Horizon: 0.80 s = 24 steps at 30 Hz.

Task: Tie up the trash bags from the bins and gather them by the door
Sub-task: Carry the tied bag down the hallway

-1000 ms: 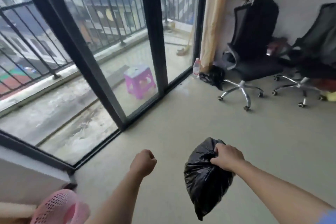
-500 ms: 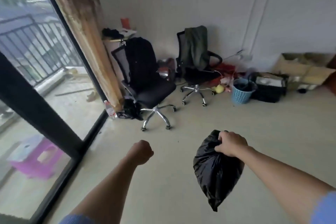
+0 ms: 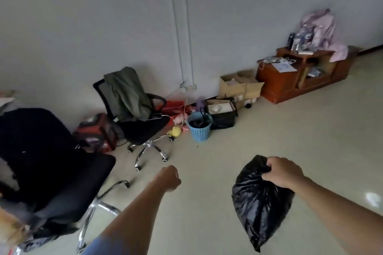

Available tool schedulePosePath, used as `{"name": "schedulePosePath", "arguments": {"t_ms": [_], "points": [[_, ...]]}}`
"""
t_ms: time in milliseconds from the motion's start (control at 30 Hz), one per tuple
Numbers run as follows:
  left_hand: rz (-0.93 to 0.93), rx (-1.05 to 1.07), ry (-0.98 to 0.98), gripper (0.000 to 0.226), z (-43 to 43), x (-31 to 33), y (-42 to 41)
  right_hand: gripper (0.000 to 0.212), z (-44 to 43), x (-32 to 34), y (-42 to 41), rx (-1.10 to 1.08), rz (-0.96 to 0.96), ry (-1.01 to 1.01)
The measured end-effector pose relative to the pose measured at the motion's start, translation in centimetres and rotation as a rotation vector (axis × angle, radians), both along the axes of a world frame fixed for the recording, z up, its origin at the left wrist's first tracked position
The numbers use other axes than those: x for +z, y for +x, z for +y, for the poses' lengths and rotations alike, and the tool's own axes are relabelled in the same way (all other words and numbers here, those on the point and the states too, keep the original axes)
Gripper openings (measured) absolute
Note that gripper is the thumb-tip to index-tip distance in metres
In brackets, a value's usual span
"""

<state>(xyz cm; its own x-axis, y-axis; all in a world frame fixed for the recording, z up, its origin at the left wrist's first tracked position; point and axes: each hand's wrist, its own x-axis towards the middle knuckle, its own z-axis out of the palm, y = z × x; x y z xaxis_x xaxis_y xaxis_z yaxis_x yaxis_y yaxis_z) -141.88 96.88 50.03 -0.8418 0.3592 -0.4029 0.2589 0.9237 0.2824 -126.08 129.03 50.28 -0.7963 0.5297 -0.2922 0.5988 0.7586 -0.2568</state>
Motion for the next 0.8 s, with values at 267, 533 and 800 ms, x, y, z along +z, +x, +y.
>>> {"name": "schedulePosePath", "arguments": {"t_ms": [267,533,800], "points": [[-0.067,-0.292,0.016,0.023,25.6,-0.4,-10.2,0.030,18.1,-0.1,-2.0,-0.254,-0.017,0.000],[-0.107,-0.405,0.057,0.021,49.5,0.6,-17.5,0.020,38.9,0.1,-6.9,-0.374,-0.069,-0.021],[-0.104,-0.497,0.083,0.024,67.5,3.2,-27.4,0.039,56.7,1.9,-15.1,-0.416,-0.023,0.043]]}}
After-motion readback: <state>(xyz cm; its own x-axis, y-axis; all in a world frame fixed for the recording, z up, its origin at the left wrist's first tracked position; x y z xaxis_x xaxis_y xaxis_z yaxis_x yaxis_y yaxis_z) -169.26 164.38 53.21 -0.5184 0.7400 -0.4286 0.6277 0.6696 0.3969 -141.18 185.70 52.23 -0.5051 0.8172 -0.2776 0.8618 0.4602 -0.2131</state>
